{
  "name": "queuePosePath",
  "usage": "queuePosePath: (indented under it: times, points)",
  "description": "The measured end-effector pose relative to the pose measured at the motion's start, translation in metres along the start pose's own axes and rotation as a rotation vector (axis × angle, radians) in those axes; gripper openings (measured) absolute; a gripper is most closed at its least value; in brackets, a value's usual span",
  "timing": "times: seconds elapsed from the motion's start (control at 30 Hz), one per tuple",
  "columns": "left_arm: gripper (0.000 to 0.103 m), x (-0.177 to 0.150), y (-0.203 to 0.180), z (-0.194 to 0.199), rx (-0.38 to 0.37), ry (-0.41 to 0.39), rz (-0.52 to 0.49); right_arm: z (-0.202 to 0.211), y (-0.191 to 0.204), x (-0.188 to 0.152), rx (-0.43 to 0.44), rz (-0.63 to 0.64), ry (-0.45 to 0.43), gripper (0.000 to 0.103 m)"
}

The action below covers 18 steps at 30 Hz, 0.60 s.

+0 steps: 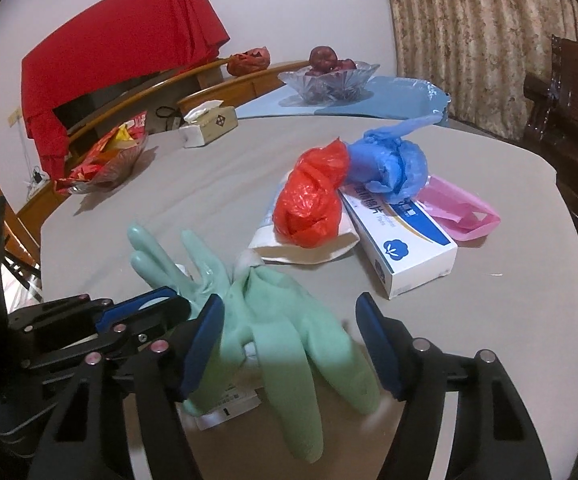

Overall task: Collect trash
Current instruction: 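Move both tools back to the table and grasp the green rubber gloves, then lift a green glove with the right tool while the left tool lifts the other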

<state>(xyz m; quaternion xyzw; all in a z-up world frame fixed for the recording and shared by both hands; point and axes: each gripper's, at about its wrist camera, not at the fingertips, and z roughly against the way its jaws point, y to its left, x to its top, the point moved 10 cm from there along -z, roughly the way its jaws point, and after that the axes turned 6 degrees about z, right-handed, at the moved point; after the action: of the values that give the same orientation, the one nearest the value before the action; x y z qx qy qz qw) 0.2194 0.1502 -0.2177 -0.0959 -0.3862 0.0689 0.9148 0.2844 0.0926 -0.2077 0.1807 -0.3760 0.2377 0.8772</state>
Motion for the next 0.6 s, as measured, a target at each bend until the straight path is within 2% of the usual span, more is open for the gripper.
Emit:
queuePosePath:
  times: [0.03,0.13,0.2,0.23,0.3,0.37,0.47,0.6]
  points:
    - [0.011,0.001,0.001,0.001,-0.004,-0.003,0.001,-0.002,0.0,-0.001,-0.004,0.006,0.007,0.067]
    - [0.011,0.0,0.004,0.002,-0.023,-0.005,0.004,-0.007,0.001,-0.005,0.015,0.007,0.03,0.055]
    - [0.011,-0.002,0.006,0.002,-0.033,0.001,0.001,-0.01,0.004,-0.01,0.047,0.01,0.044,0.04]
    - [0.011,-0.002,0.005,0.003,-0.032,0.001,-0.006,-0.01,0.007,-0.011,0.059,0.018,0.045,0.037]
    - [0.011,-0.002,0.003,0.004,-0.031,-0.004,-0.018,-0.01,0.014,-0.011,0.082,0.028,0.043,0.02]
    - [0.01,-0.001,0.002,0.004,-0.037,-0.007,-0.009,-0.008,0.018,-0.011,0.098,0.043,0.042,0.014]
    - [0.01,0.0,0.003,0.004,-0.039,-0.006,-0.002,-0.001,0.019,-0.011,0.09,0.075,0.037,0.011]
    - [0.01,0.001,0.003,0.007,-0.04,-0.009,-0.003,0.014,0.009,-0.009,0.073,0.059,0.023,0.01]
